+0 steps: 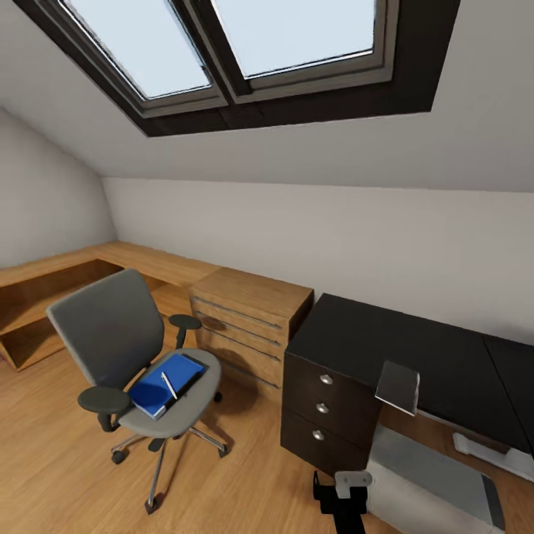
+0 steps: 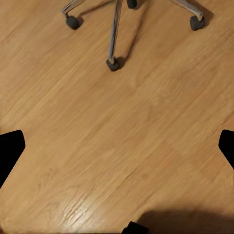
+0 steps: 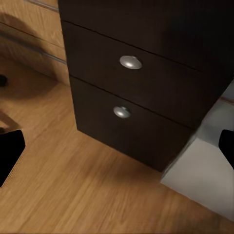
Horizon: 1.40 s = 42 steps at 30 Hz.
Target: In the bedroom, organize the workspace by keeping the computer under the desk, ensuring the monitor is on the desk, placing the keyboard on the desk next to the monitor, placing the mouse on the desk next to the keyboard, moving the folder from the swivel chair onto the desk next to the mouse, stacking the notebook on top of the folder with the pen on top of the notebook, and positioning the swivel chair next to the desk.
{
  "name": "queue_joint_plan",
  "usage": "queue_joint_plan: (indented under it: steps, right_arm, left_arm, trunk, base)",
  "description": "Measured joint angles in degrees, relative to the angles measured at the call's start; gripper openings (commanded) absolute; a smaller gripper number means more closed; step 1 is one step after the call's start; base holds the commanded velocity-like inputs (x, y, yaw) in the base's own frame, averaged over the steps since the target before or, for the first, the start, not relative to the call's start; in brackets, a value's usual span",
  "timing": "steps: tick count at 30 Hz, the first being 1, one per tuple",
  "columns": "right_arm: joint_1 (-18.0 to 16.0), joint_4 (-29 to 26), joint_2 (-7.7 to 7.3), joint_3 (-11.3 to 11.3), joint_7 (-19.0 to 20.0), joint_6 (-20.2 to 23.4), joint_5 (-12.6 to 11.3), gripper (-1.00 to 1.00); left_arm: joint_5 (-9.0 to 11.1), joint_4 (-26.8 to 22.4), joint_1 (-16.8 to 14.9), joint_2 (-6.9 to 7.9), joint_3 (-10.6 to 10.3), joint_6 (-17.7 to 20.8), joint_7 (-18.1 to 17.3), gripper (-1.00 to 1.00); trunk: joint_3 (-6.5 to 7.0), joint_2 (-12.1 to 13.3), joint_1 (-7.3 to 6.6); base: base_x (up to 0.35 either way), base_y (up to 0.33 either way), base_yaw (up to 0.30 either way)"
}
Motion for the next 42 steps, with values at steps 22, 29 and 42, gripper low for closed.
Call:
queue_joint_plan:
  steps: [22,29,42]
  right_arm:
    - [0.0,0.01,0.04,-0.02,-0.05,0.0,0.0,1.0]
    - [0.0,-0.04,-0.13,-0.08,-0.08,0.0,-0.06,1.0]
    - [0.0,-0.07,-0.33,-0.24,-0.09,0.0,-0.23,1.0]
  left_arm:
    - [1.84,5.6,-0.03,-0.1,1.67,0.12,-7.75,1.0]
    - [3.98,6.94,-0.04,-0.01,4.94,0.18,-9.31,1.0]
    - [4.25,6.94,0.0,4.36,19.62,-0.12,-11.61,1.0]
  trunk:
    - [0.0,0.0,0.0]
    - [0.0,0.0,0.0]
    - [0.0,0.0,0.0]
  base:
    - [0.0,0.0,0.281]
    - [0.0,0.0,0.281]
    - [0.0,0.0,0.281]
